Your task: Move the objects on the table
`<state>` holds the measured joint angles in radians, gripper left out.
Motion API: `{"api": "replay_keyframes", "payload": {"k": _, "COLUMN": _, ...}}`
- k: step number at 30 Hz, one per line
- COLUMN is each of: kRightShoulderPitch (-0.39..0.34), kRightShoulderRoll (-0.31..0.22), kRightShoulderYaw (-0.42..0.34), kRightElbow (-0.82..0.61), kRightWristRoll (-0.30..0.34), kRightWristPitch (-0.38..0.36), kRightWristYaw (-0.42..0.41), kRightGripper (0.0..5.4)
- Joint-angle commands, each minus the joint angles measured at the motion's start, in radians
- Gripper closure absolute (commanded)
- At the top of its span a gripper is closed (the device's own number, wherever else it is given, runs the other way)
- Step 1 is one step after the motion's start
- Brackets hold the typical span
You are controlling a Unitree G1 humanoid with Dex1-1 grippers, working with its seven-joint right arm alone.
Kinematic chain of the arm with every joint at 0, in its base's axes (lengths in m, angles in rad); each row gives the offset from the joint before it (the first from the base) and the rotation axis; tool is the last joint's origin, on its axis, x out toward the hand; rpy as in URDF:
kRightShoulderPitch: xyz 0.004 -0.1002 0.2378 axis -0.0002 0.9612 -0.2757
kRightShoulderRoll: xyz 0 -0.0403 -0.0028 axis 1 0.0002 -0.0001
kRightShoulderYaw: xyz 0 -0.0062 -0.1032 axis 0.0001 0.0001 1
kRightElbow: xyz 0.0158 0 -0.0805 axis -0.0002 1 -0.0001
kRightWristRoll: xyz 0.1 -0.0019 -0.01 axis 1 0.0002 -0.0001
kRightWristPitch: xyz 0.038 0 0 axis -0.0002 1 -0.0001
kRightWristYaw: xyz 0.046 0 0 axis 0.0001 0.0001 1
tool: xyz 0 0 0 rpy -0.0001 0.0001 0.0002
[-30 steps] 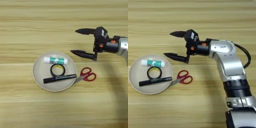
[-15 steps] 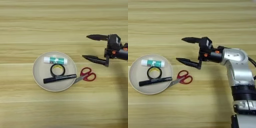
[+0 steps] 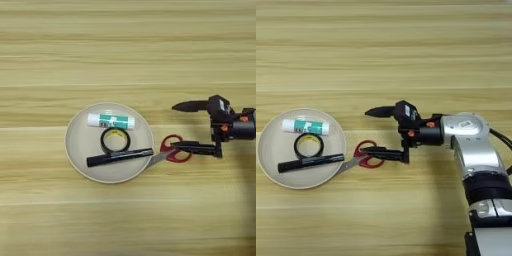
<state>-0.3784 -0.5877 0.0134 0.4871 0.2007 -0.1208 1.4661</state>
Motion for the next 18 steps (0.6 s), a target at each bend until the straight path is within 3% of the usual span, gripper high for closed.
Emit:
{"api": "replay_keyframes", "payload": {"k": 1, "kRightShoulderPitch": -0.039, "kRightShoulderRoll": -0.068, "kRightShoulderYaw": 0.008, "kRightElbow": -0.028, "kRightWristRoll": -0.039, "kRightWristPitch": -0.041, "kRightWristYaw": -0.03, "kRightGripper": 0.05}}
{"api": "replay_keyframes", "payload": {"k": 8, "kRightShoulderPitch": -0.019, "kRightShoulderRoll": -0.073, "kRightShoulderYaw": 0.051, "kRightElbow": -0.008, "kRightWristRoll": -0.104, "kRightWristPitch": -0.081, "kRightWristYaw": -0.048, "kRightGripper": 0.05}}
{"api": "replay_keyframes", "payload": {"k": 18, "kRightShoulderPitch": -0.049, "kRightShoulderRoll": -0.062, "kRightShoulderYaw": 0.076, "kRightElbow": 0.069, "kRightWristRoll": -0.172, "kRightWristPitch": -0.125, "kRightWristYaw": -0.122, "kRightGripper": 0.05}}
